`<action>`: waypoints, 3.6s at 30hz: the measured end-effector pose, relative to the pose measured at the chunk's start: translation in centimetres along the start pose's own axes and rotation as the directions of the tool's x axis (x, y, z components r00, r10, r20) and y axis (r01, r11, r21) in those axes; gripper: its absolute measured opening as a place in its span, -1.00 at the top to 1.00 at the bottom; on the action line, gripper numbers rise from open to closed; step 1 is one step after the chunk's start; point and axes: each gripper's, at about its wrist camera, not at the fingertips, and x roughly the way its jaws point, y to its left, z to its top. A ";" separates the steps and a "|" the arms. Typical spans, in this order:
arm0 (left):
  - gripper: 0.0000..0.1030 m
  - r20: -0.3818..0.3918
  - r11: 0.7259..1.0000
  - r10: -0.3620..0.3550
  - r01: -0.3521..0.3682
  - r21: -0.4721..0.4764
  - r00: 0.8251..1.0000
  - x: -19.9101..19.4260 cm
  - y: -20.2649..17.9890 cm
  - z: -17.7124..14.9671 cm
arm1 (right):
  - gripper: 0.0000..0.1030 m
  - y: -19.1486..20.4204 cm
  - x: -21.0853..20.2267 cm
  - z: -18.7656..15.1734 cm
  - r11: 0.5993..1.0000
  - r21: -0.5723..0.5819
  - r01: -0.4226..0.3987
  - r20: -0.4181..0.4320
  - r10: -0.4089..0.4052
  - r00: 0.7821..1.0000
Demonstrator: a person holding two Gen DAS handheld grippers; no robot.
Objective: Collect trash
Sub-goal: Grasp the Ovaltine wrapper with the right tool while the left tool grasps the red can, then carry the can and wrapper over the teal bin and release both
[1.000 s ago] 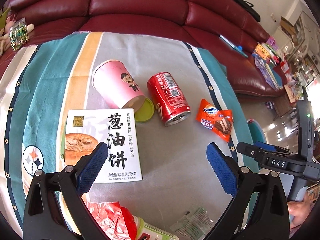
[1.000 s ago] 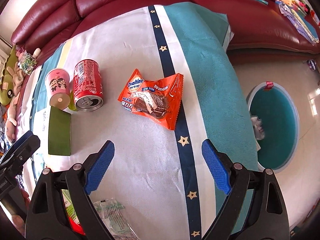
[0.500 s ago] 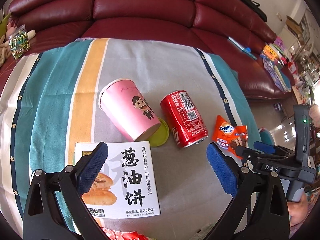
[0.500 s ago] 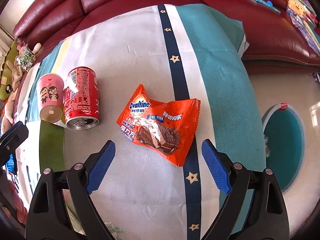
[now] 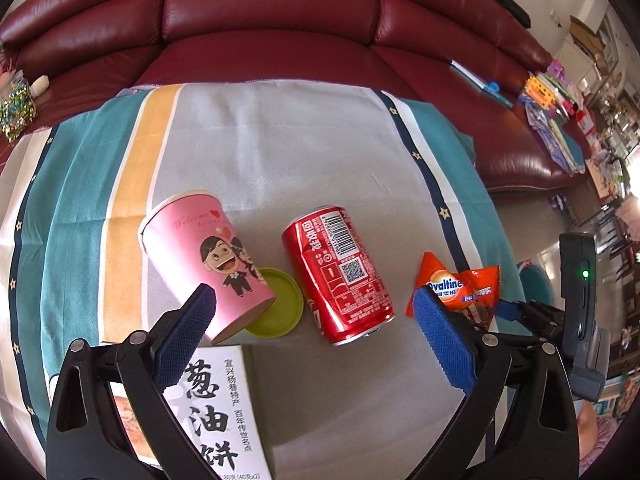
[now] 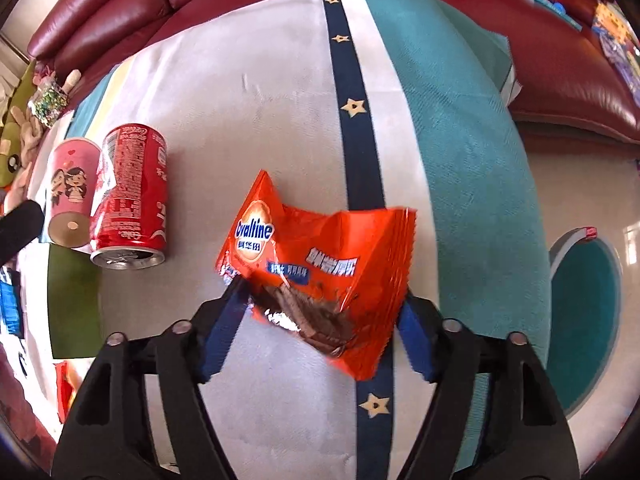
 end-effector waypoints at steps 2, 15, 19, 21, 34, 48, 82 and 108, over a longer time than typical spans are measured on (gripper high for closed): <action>-0.92 -0.002 1.000 -0.013 0.013 0.002 1.000 0.6 -0.5 0.4 | 0.60 -0.2 -0.1 -0.2 0.999 0.004 -0.033 -0.014 0.033 0.999; -0.91 -0.056 0.997 0.015 -0.011 0.075 0.998 4.9 -4.6 1.2 | 0.74 -3.2 -2.7 -1.9 0.999 0.048 0.000 -0.016 0.001 1.000; -0.80 -0.079 0.994 0.031 -0.023 0.104 0.996 5.8 -5.2 0.8 | 0.74 -3.9 -3.4 -1.7 0.997 0.071 0.012 0.001 -0.012 1.000; -0.77 -0.101 0.994 0.026 -0.015 0.105 0.995 6.5 -5.3 0.4 | 0.74 -4.3 -3.6 -1.7 0.997 0.079 0.016 0.005 -0.016 1.000; -0.24 -0.136 0.997 -0.005 0.016 0.079 0.991 8.6 -4.8 -0.7 | 0.74 -6.2 -3.5 -2.7 0.989 0.145 -0.021 0.018 0.019 1.000; -0.23 -0.107 0.990 0.021 -0.006 0.141 0.994 5.4 -7.1 -2.9 | 0.74 -8.1 -5.0 -4.5 0.979 0.185 -0.081 0.066 0.070 0.995; -0.23 -0.030 0.900 -0.128 0.129 0.416 0.991 -4.8 -24.1 -10.5 | 0.74 -19.1 -17.5 -14.8 0.929 0.331 -0.165 0.310 0.058 0.949; -0.24 -0.188 0.828 -0.125 0.207 0.521 0.974 4.2 -34.8 -10.1 | 0.74 -30.4 -13.5 -17.2 0.849 0.507 -0.149 0.267 0.010 0.964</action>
